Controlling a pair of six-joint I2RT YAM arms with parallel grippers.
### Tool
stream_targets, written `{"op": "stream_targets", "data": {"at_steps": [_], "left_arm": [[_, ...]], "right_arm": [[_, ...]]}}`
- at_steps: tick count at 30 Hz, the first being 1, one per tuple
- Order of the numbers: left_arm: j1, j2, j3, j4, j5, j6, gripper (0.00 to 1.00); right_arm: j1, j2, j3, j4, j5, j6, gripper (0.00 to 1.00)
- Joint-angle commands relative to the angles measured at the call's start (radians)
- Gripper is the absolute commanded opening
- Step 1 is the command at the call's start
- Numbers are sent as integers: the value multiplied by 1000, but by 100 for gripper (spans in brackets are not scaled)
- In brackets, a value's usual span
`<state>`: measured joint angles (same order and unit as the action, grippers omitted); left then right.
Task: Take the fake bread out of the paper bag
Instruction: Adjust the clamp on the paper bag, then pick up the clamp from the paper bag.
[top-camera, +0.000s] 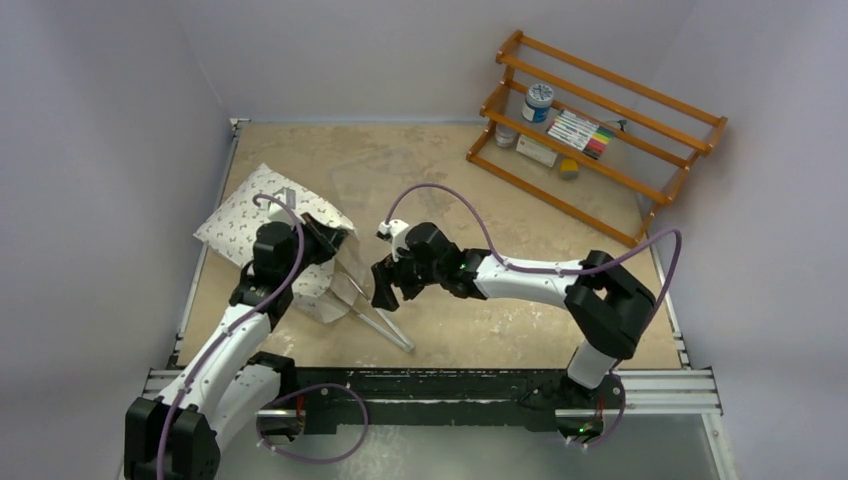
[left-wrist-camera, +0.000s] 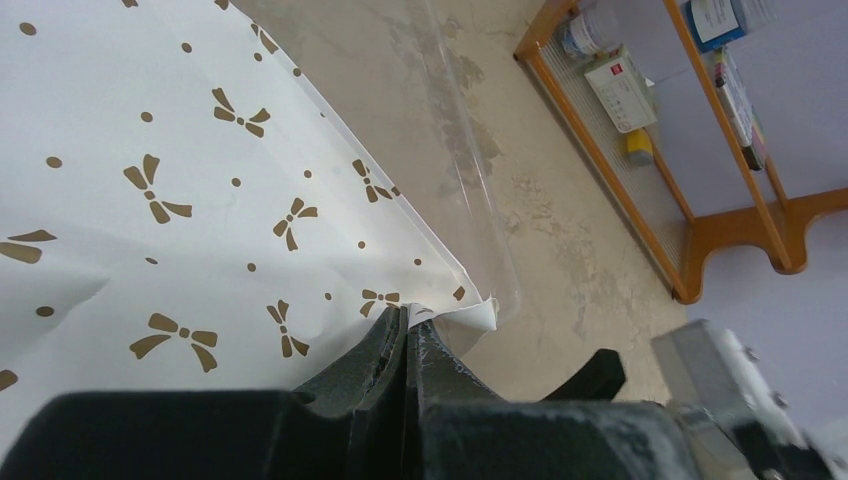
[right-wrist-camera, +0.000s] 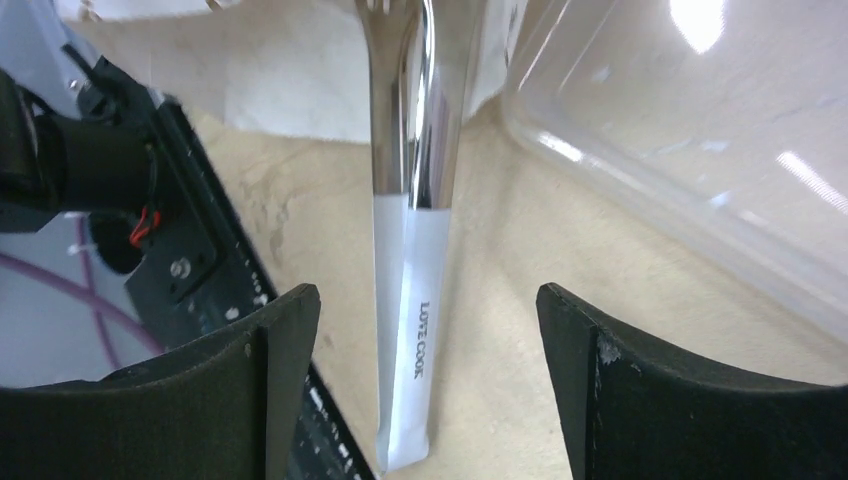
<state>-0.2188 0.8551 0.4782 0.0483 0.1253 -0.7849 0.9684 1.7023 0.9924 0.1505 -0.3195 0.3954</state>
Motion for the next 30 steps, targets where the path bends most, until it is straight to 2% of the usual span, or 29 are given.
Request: {"op": "stream_targets", "data": {"at_steps": [1,4,5,9,12,15,17,22,30], "left_arm": [[-4,13,3,93,-23,-4,0],[-3,23,7,98,-25,2,0],[-4,28,9,99,-26,2,0],[-4,43,13,97,-33,15,0],[-4,49,16,89,-46,22,0],[-4,64,26,81,-56,31,0],[-4,71,28,82,-57,33,0],[-4,90,32,98,-50,34,0],[-4,109,48,109,-35,34,0]], "right_arm": [[82,-77,60,-33,277,-169,83],[107,-150,41,17,422,-225,90],[107,-176,27,60,473,-222,98],[101,-249,-44,200,637,-105,100],[99,-223,-35,237,616,-141,100],[102,-181,-34,201,547,-187,89],[121,-162,-33,202,486,-215,87],[234,-109,-43,194,567,-264,85],[306,-38,-67,212,595,-251,86]]}}
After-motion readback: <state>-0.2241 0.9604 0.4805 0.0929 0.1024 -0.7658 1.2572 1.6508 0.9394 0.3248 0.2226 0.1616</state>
